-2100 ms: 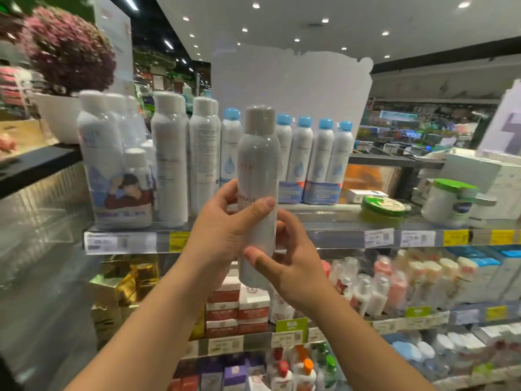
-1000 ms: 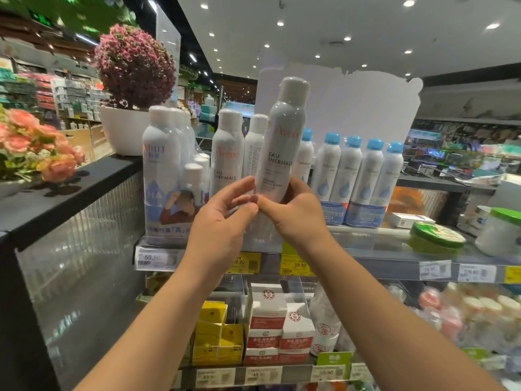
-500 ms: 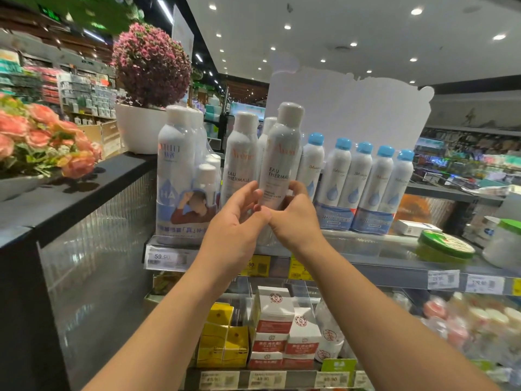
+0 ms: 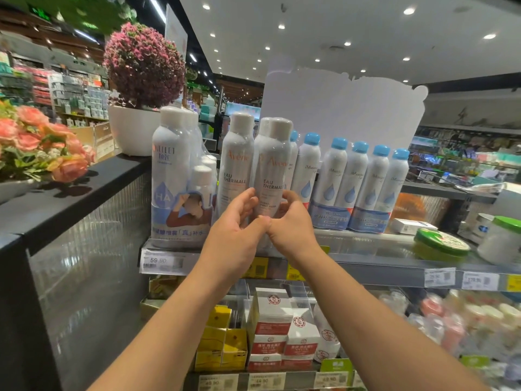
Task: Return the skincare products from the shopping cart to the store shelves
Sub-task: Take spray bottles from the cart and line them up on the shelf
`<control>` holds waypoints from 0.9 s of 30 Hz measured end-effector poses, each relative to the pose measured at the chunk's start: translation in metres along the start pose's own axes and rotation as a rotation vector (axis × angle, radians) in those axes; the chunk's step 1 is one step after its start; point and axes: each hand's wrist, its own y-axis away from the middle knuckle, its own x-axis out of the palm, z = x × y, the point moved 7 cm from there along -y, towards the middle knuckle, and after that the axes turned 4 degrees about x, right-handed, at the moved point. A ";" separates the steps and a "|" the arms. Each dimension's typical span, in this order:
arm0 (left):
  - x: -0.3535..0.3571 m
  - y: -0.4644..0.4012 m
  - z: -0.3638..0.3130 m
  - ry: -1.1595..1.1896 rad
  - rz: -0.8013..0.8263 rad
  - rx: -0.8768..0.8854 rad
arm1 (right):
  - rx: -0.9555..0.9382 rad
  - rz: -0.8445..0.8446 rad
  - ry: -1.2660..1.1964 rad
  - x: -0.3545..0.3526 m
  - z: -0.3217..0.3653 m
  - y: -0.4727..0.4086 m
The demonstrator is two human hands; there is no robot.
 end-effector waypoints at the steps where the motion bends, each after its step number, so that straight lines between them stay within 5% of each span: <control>1: 0.000 0.000 0.001 -0.001 0.000 0.001 | 0.000 0.004 0.001 0.001 0.000 0.000; 15: -0.002 0.007 0.004 0.020 -0.045 0.053 | 0.064 0.062 0.005 0.006 -0.002 0.006; 27: 0.021 0.039 0.002 0.196 -0.055 0.146 | -0.065 -0.221 -0.079 -0.072 0.001 0.074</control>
